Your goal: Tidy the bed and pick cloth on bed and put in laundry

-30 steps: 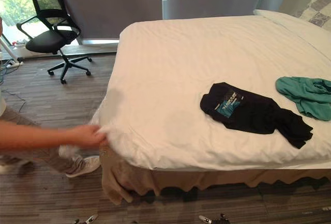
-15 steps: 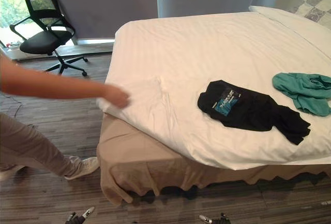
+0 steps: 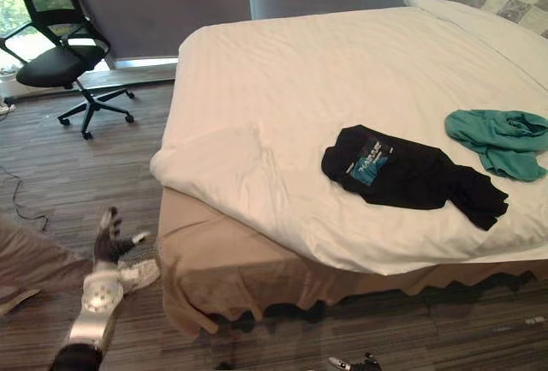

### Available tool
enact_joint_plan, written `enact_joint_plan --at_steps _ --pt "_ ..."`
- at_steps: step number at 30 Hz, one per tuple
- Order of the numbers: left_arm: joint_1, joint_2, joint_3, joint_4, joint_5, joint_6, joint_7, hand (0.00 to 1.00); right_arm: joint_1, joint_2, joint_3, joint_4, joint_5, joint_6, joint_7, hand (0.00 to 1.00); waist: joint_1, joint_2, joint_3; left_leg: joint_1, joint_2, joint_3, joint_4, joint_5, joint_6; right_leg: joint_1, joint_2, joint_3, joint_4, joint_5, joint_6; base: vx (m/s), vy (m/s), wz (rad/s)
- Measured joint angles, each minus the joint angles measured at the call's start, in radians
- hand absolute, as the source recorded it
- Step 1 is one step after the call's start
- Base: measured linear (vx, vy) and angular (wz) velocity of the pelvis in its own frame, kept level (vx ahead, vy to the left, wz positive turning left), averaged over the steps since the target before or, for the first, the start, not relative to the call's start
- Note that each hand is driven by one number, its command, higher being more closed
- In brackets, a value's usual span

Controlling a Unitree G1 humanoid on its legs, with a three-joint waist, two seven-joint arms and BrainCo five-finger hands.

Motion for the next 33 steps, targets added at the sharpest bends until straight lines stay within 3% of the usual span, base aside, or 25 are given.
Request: enact_joint_plan --at_steps 1,6,13,14,20,23,25,27,28,29,31,33 --pt "-0.046 0.031 -0.027 0.000 0.006 0.008 -0.001 0.00 0.006 0.000 0.008 -0.003 0.000 0.001 0.001 0.00 -0.016 0.000 0.000 0.006 0.007 0.014 0.000 0.002 -0.003 -0.002 0.006 0.012 0.000 0.005 -0.007 -0.01 -0.043 -0.28" --pt "-0.280 0.092 -0.125 0.003 0.007 0.068 0.006 0.00 0.015 -0.005 0.019 -0.077 0.001 -0.012 0.010 0.00 -0.030 0.007 0.033 -0.082 0.030 0.043 0.006 0.025 -0.003 -0.109 0.024 0.071 0.008 0.042 -0.011 -0.06 -0.034 -0.25" --pt "-0.658 0.147 -0.186 0.118 0.008 0.204 0.034 0.00 -0.064 -0.031 0.094 -0.202 0.057 -0.056 0.009 0.00 -0.077 -0.022 0.213 -0.235 0.055 0.090 0.005 0.074 0.034 -0.293 0.043 0.141 0.006 0.114 -0.007 -0.19 -0.019 -0.24" --pt "-0.731 0.151 -0.213 0.136 0.014 0.259 0.029 0.00 -0.075 -0.045 0.121 -0.240 0.079 -0.059 0.005 0.00 -0.081 -0.023 0.254 -0.262 0.058 0.107 0.001 0.085 0.045 -0.326 0.046 0.149 0.002 0.135 -0.008 -0.16 -0.008 -0.23" --pt "-0.936 0.162 -0.279 0.218 0.112 0.409 0.018 0.00 -0.101 -0.062 0.180 -0.350 0.132 -0.063 0.001 0.00 -0.100 -0.040 0.308 -0.365 0.064 0.126 0.000 0.112 0.066 -0.439 0.050 0.160 0.000 0.174 -0.011 -0.11 0.005 -0.07" --pt "-1.010 0.168 -0.308 0.247 0.165 0.517 -0.024 0.00 -0.136 -0.071 0.209 -0.397 0.154 -0.064 -0.001 0.00 -0.112 -0.057 0.337 -0.416 0.062 0.136 0.003 0.124 0.077 -0.493 0.049 0.168 -0.001 0.191 -0.011 -0.05 0.019 -0.05" --pt "-1.040 0.177 -0.318 0.275 0.202 0.641 -0.049 0.00 -0.165 -0.077 0.237 -0.441 0.162 -0.066 -0.003 0.00 -0.128 -0.073 0.364 -0.461 0.060 0.136 0.006 0.134 0.081 -0.539 0.047 0.168 -0.001 0.201 -0.010 0.00 0.000 0.00" --pt "-1.053 0.177 -0.321 0.271 0.239 0.683 -0.059 0.00 -0.165 -0.077 0.243 -0.469 0.175 -0.067 -0.003 0.00 -0.131 -0.078 0.373 -0.482 0.060 0.136 0.006 0.137 0.082 -0.561 0.047 0.169 0.000 0.204 -0.012 0.00 -0.001 0.03" --pt "-1.098 0.177 -0.328 0.262 0.297 0.721 -0.066 1.00 -0.169 -0.077 0.252 -0.491 0.194 -0.070 -0.003 0.00 -0.130 -0.083 0.379 -0.515 0.062 0.134 0.006 0.143 0.086 -0.592 0.048 0.164 0.001 0.207 -0.014 0.01 -0.008 0.08" --pt "-1.149 0.183 -0.344 0.265 0.374 0.770 -0.085 1.00 -0.173 -0.077 0.254 -0.517 0.199 -0.079 -0.005 0.00 -0.130 -0.088 0.383 -0.542 0.064 0.133 0.006 0.147 0.088 -0.618 0.049 0.163 0.001 0.211 -0.015 0.01 -0.008 0.07" --pt "-1.190 0.190 -0.351 0.269 0.458 0.807 -0.129 1.00 -0.175 -0.078 0.254 -0.556 0.210 -0.093 -0.016 0.00 -0.130 -0.090 0.385 -0.567 0.065 0.136 0.006 0.148 0.089 -0.644 0.050 0.164 0.001 0.214 -0.014 0.00 0.000 0.00" --pt "-1.233 0.197 -0.353 0.268 0.589 0.849 -0.233 1.00 -0.178 -0.082 0.247 -0.620 0.248 -0.114 -0.023 0.00 -0.130 -0.091 0.386 -0.597 0.067 0.138 0.005 0.149 0.090 -0.674 0.050 0.163 0.001 0.217 -0.012 0.00 0.000 0.00"
